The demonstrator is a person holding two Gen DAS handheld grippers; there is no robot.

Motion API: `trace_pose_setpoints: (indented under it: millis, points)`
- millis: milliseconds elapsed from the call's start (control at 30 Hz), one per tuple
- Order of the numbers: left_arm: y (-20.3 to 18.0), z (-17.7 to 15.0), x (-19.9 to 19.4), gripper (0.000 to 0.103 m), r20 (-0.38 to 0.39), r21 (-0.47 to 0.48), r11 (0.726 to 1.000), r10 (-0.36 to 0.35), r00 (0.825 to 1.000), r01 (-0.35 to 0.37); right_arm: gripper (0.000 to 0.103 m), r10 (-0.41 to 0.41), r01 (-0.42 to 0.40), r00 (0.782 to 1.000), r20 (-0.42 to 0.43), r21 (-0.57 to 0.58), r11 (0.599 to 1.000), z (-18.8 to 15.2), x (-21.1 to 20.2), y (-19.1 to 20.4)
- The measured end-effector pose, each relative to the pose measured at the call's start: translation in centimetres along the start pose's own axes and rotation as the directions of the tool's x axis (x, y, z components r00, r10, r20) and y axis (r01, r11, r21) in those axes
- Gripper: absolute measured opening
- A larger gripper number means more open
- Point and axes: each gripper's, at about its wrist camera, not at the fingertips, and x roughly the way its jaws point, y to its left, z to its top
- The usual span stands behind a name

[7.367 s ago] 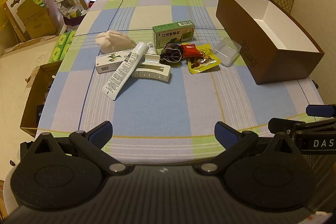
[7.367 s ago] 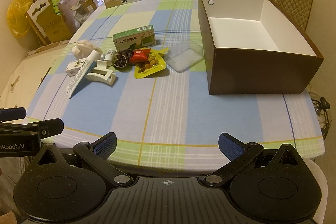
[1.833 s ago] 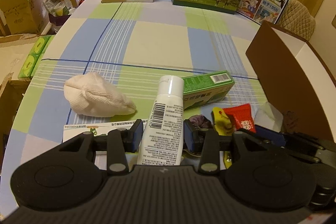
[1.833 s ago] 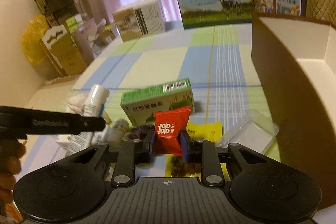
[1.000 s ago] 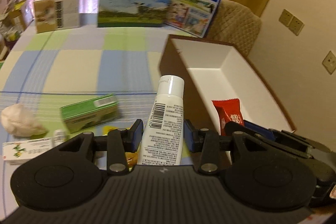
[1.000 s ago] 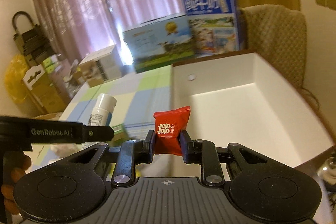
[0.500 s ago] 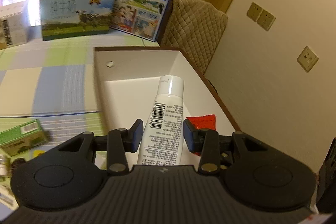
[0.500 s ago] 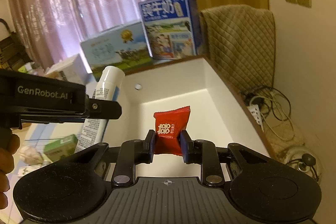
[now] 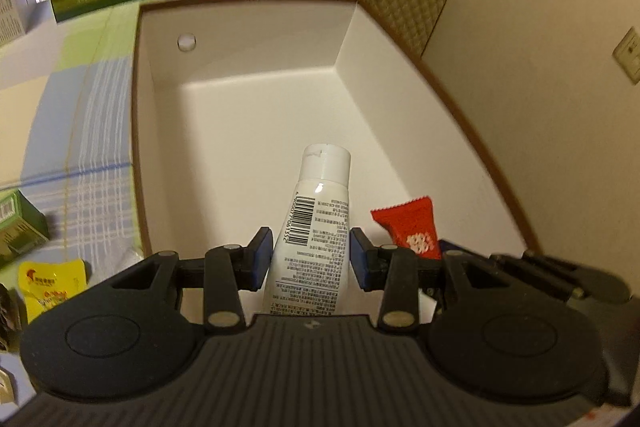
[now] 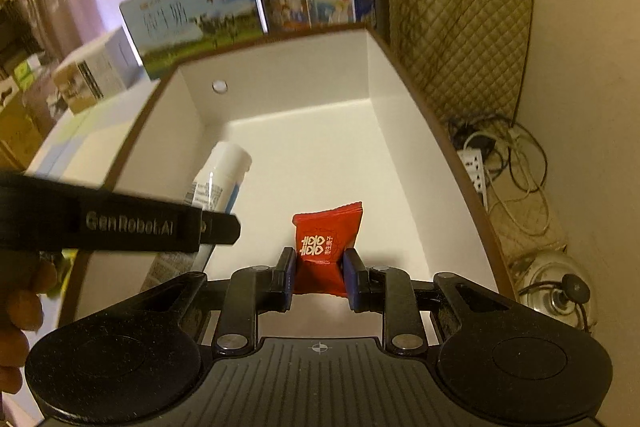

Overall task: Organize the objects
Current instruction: 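Carry the white tube and red candy packet over the open brown box, then open the right tool to drop the candy while the left tool releases the tube into the box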

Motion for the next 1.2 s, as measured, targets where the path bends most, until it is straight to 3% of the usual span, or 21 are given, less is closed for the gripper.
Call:
trace_pose_setpoints:
  millis: [233,767,867,1200]
  points:
    - [-0.5,-0.6,1.1,0.036,-0.042,0.051,0.998,0.029,0.999,-0.026,0.022,-0.018,0.015,0.998,-0.063,-0.036,0.999,0.5,1.7,-1.0]
    - [-0.9,-0.8,1.7,0.037,-0.062,0.077,0.997,0.026,0.998,-0.021,0.022,-0.022,0.02,0.998,-0.053,-0.035,0.999,1.2,2.0,-1.7]
    - [-0.8,-0.9,1.4,0.044,-0.037,0.082,0.997,0.018,0.999,-0.015,0.027,-0.019,0.018,0.999,-0.042,-0.027,0.999,1.4,1.7,-1.7]
    - [-0.5,-0.8,-0.6,0.049,0.012,0.088,0.996,-0.02,1.0,0.019,0.039,-0.012,0.012,1.0,-0.002,-0.003,1.0,1.7,-0.4,-1.4]
